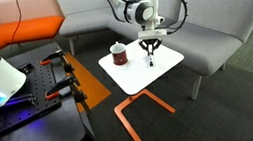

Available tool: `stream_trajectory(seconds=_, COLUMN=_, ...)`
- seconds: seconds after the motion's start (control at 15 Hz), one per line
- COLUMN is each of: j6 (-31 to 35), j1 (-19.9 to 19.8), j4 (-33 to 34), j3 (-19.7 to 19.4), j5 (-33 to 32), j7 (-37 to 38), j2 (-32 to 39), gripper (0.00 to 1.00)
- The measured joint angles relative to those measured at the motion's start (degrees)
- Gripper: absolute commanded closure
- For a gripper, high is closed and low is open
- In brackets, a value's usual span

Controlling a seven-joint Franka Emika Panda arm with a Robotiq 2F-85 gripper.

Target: Pick up the marker and put it in the cup

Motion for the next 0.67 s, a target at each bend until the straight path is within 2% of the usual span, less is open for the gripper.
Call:
stream_trajectory(seconds=0.13, j6=-0.13, j1=-0.24, j4=0.48, j3=0.17, j5=0.43, j7=0.21, j2=-0.02, gripper=0.95)
stream_trajectory(seconds=0.27, j6=0.01, j1=-1.44, j4=0.61, j3=2.12, j5=1.70, j7=0.03, j2=-0.44, gripper=0.95)
stream_trajectory(seconds=0.47, j6=0.15, j1=-7.40, j4=-1.03, j3=10.86, j5=6.03, j7=-5.46, j2=-2.85, gripper=0.95)
stream_trajectory(seconds=0.67, j6=0.10, j1=-16.28, j4=-6.28, j3=19.83, j5=11.83, j7=-15.73, j2=-6.78, gripper=0.95)
